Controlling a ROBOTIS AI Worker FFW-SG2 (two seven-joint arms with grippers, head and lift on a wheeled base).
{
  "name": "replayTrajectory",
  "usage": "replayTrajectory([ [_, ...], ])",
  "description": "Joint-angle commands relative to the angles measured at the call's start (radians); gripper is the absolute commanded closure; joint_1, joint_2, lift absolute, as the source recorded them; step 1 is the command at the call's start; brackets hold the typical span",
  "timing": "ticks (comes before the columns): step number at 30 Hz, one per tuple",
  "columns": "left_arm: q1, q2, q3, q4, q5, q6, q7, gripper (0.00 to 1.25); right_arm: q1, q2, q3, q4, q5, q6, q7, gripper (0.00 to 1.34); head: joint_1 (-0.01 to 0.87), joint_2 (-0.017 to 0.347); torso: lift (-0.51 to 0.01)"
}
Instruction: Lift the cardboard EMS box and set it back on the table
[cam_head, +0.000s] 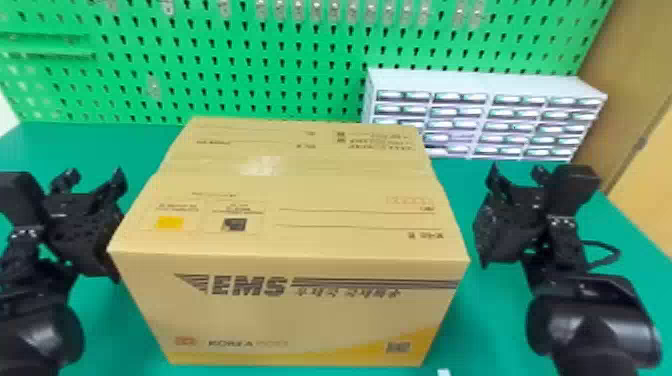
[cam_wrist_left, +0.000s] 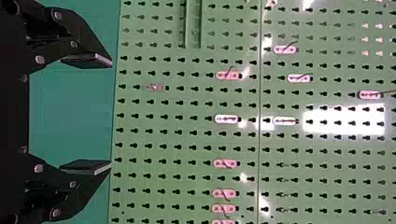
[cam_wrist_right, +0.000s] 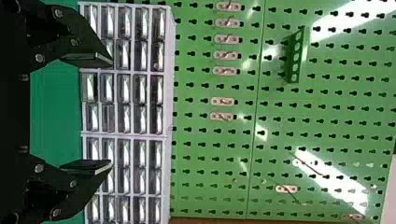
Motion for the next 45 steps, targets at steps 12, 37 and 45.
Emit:
replayTrajectory([
  [12, -0.004, 0.0, 0.001, 0.0, -0.003, -0.004, 0.001, 0.48, -0.007, 0.0, 0.0, 0.0, 0.007, 0.002, 0.0, 0.49, 0.678, -0.015, -0.093],
  [37, -0.005, 0.0, 0.006, 0.0, -0.003, -0.007, 0.001, 0.48, -0.01, 0.002, -0.009, 0.0, 0.016, 0.003, 0.0, 0.49, 0.678, -0.015, -0.093],
  [45, -0.005, 0.0, 0.007, 0.0, -0.003, -0.007, 0.001, 0.48, -0.01, 0.002, -0.011, 0.0, 0.018, 0.002, 0.0, 0.49, 0.678, -0.015, -0.093],
])
